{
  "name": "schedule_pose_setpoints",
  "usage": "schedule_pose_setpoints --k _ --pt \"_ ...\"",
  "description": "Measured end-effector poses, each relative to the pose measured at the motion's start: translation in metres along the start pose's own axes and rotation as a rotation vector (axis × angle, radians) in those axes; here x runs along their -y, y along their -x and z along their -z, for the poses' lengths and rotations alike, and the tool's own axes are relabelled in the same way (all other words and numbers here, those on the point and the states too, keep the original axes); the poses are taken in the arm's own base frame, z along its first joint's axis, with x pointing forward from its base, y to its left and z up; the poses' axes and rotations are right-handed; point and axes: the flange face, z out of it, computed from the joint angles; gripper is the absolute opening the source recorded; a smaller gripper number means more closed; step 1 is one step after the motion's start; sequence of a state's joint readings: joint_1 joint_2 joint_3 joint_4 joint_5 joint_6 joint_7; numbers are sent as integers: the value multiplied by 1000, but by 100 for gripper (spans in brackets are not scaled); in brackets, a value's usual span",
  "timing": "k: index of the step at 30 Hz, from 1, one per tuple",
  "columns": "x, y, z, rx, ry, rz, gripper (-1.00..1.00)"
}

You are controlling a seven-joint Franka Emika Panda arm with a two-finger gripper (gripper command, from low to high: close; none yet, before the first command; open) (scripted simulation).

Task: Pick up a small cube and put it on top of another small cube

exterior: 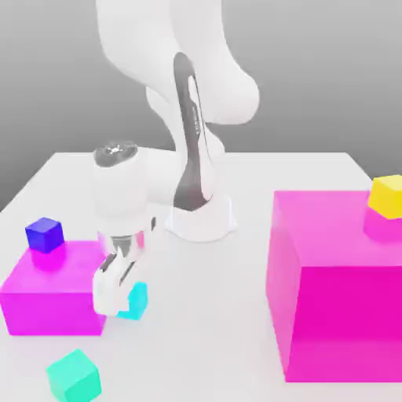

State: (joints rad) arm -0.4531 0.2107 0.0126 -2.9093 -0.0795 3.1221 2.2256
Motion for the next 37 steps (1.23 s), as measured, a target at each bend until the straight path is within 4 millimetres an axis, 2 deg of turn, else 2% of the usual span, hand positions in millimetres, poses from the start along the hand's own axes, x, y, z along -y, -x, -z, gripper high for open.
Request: schedule_pose_setpoints --k 7,11,15,19,23,26,29,31,33,34,37 --pt "0 0 52 -1 -1 -1 -100" --pt "-7 58 91 11 -6 195 -100" --pt "-38 129 141 26 -10 449 -100" --pt "-96 191 196 38 -11 717 -100" --pt "-179 234 251 41 -8 998 -100" --pt "-255 250 289 32 -4 1217 -100" --pt "-337 248 323 13 2 1441 -100" --pt "-358 246 312 6 4 1498 -100" --pt "-363 246 286 4 5 1512 -100" --pt "-364 245 275 4 5 1514 100" --pt "-364 245 275 4 5 1514 100"
